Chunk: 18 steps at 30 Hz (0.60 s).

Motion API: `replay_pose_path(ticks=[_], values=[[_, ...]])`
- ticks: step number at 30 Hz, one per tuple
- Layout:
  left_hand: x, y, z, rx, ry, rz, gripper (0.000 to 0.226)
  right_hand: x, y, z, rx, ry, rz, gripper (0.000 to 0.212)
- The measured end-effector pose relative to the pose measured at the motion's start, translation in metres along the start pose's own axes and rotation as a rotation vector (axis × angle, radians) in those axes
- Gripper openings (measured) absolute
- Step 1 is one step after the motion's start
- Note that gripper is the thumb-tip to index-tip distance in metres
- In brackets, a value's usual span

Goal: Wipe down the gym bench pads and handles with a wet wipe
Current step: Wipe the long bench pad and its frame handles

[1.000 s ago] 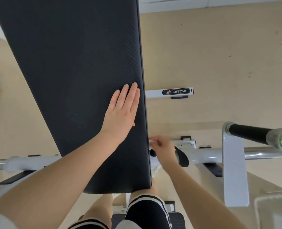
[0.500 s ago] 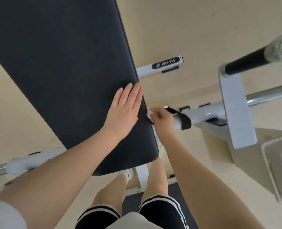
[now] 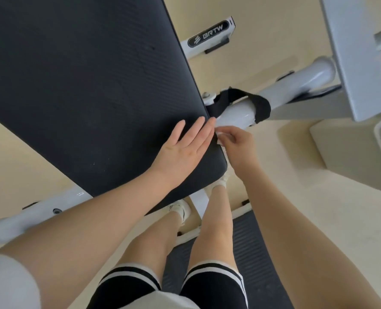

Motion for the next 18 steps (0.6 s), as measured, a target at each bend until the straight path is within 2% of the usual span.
replay_pose_path(ticks=[3,6,11,14,16,18], values=[[-0.010,-0.010,0.008,-0.042,0.023,0.036,0.065,-0.050,-0.019,-0.005,-0.042,-0.086,0.102,0.021],[-0.013,-0.010,0.008,-0.043,0.003,0.015,0.061,-0.066,-0.023,-0.003,-0.079,-0.171,0.176,0.023],[-0.021,-0.012,0.012,-0.051,-0.007,-0.057,0.056,-0.014,0.001,0.000,-0.024,-0.035,0.033,0.019],[-0.026,-0.014,0.012,-0.085,-0.022,-0.084,0.053,-0.022,-0.004,-0.002,0.024,-0.018,0.028,0.018],[-0.033,-0.015,0.010,-0.107,-0.072,-0.129,0.051,-0.054,-0.019,-0.007,-0.033,0.017,0.169,0.017],[-0.039,-0.015,0.009,-0.115,-0.115,-0.169,0.052,-0.088,-0.039,-0.004,-0.053,0.043,0.444,0.017]])
Point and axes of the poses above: each hand's wrist, its own y-axis towards the middle knuckle, its own z-axis out of the palm, x = y × z, the point moved 3 cm from there along y, towards the middle knuckle, and after that the axes turned 5 degrees about -x, right-handed, at the moved point
